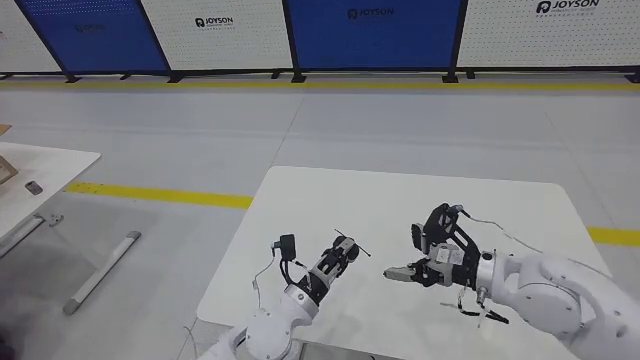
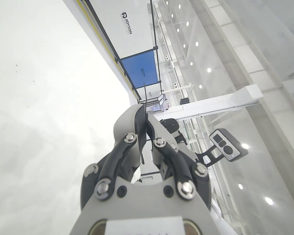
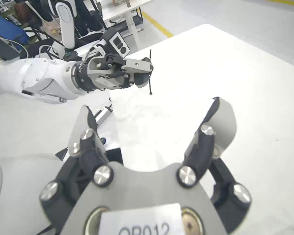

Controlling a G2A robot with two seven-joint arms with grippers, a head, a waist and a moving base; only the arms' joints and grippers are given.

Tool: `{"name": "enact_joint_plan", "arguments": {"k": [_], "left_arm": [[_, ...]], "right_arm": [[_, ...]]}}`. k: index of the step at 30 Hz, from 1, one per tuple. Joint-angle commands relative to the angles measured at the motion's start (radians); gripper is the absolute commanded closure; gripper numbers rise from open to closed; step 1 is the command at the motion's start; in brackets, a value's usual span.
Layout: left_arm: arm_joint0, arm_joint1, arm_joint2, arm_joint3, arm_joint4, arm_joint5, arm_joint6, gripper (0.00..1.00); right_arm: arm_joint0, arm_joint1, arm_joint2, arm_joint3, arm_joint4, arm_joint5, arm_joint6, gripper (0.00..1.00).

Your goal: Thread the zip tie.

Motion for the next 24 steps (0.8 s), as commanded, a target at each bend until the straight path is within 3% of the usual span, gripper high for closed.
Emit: {"name": "enact_joint_plan", "arguments": {"k": [1,8,15,20,24], "left_arm": [[0.000,0.000,0.000,0.000,0.000,0.000,0.000,1.00],[0.000,0.000,0.000,0.000,0.000,0.000,0.000,1.00],[0.000,0.000,0.000,0.000,0.000,0.000,0.000,1.00],[0.000,0.000,0.000,0.000,0.000,0.000,0.000,1.00],[0.000,0.000,0.000,0.000,0.000,0.000,0.000,1.00]], "right_arm": [[0.000,0.000,0.000,0.000,-0.039,0.000,0.000,0.00],[-0.005,0.000,0.000,-0.001,-0.034,0.000,0.000,0.00],[-0.064,-0.005,0.040,0.007,0.244,0.000,0.008,0.00],[-0.138,-0.014,0.145,0.067,0.472,0.000,0.094,0.00],[-0.224,-0.045,0.266,0.139,0.617,0.000,0.228,0.00]]}}
